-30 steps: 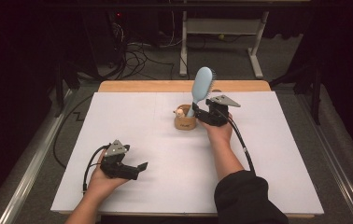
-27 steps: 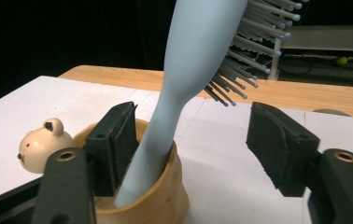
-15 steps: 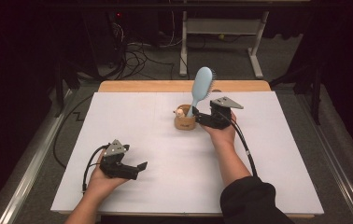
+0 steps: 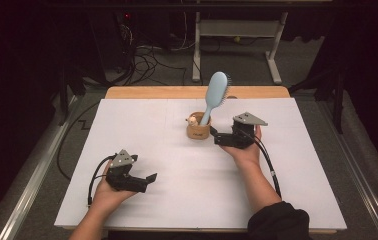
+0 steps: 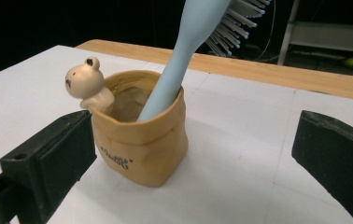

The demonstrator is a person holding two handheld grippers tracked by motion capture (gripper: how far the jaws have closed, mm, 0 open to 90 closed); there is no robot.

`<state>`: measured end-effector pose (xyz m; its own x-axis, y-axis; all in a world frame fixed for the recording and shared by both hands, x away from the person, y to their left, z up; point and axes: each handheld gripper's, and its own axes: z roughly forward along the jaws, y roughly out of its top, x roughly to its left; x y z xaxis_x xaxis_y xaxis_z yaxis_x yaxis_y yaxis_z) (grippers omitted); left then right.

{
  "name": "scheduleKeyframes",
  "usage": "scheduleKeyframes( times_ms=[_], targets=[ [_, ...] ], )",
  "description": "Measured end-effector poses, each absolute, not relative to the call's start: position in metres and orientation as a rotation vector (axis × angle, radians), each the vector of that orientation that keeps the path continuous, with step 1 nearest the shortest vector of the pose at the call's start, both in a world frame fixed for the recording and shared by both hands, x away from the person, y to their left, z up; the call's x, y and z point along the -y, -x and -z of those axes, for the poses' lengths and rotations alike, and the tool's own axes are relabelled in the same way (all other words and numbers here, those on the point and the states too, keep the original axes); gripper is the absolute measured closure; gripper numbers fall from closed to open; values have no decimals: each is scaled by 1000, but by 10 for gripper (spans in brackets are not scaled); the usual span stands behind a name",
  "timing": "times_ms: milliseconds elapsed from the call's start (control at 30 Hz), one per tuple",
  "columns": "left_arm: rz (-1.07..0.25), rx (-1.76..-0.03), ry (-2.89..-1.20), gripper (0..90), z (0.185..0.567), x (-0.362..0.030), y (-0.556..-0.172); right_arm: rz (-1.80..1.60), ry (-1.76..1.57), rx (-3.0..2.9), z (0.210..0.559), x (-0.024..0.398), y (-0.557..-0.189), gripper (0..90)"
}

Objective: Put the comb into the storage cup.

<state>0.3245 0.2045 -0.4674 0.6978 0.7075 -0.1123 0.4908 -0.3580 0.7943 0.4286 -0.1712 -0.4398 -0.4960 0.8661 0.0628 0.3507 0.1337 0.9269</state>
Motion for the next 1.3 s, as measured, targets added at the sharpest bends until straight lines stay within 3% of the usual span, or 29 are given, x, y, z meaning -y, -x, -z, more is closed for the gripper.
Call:
scheduleKeyframes(
  times_ms=[1067, 1300],
  targets=[
    [-349, -918, -2000, 0, 464, -210, -321, -1360, -1127, -1833, 459, 271, -297, 2],
    [-351, -918, -1995, 0, 464, -210, -321, -1370, -1091, -1819, 457, 272, -289, 2]
  ],
)
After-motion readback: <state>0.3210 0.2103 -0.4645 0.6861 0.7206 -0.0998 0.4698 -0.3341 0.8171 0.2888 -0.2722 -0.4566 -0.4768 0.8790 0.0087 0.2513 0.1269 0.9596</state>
